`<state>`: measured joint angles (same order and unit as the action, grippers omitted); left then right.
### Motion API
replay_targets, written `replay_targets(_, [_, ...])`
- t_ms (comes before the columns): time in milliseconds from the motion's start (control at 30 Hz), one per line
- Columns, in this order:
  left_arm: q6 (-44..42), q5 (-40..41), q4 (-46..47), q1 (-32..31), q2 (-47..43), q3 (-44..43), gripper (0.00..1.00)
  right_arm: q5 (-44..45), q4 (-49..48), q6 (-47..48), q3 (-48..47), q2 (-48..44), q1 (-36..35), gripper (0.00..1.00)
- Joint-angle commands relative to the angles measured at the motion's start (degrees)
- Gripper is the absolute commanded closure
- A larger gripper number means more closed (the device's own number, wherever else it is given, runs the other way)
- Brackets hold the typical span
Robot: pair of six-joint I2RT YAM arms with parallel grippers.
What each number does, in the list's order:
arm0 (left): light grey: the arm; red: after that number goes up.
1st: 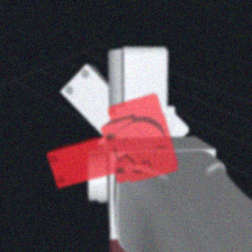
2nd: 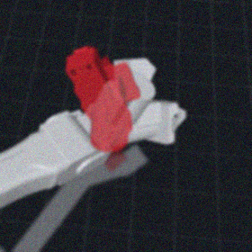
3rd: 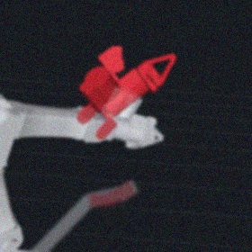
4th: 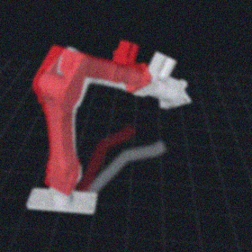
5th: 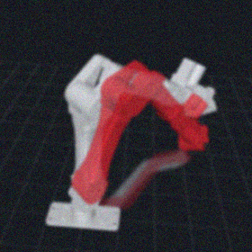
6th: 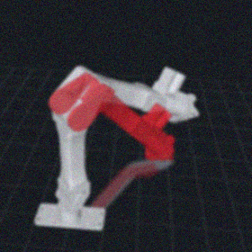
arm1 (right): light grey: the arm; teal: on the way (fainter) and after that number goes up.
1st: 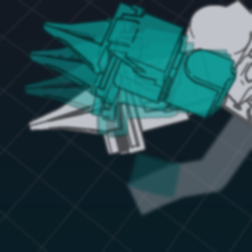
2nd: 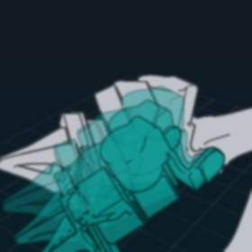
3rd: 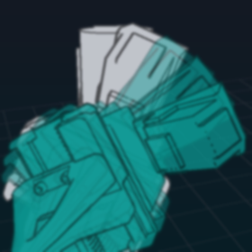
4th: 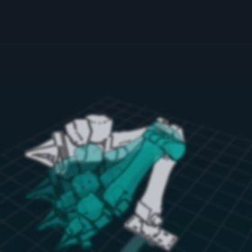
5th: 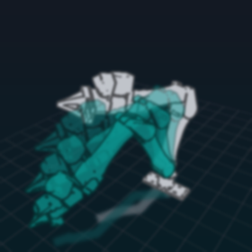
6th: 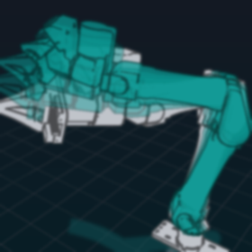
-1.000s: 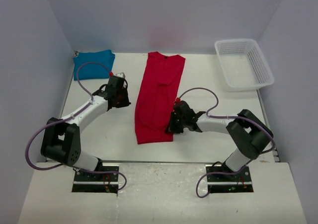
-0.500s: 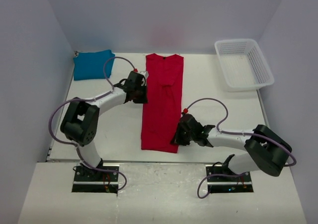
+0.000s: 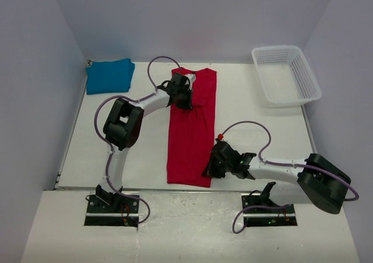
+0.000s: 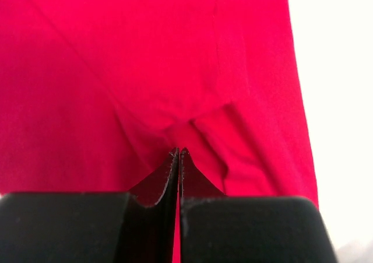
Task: Fold and stack the t-shirts
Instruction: Rotate the tshirt 110 degrees
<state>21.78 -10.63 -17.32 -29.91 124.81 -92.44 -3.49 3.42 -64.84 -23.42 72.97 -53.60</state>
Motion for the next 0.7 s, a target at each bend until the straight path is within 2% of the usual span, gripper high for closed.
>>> replay_targets(0, [-2.6, -1.5, -2.5, 0.2, 2.9, -6.0, 1.0, 3.4, 11.8, 1.7, 0.1, 1.0, -0.9, 1.0])
replay_targets(233, [-3.1, -2.2, -4.4, 0.3, 11.0, -13.3, 1.0, 5.9, 16.8, 2.7, -4.1, -5.9, -3.1, 1.0])
replay_targets(600, [-4.4, -4.0, -9.4, 0.6, 23.9, -32.1, 1.0, 11.9, 29.3, 7.8, -14.5, -12.5, -3.5, 1.0])
replay_targets(667, [-3.8, -4.8, -9.2, 0.7, 22.9, -31.5, 1.0, 14.0, 30.9, 8.2, -15.4, -11.8, -3.5, 0.95])
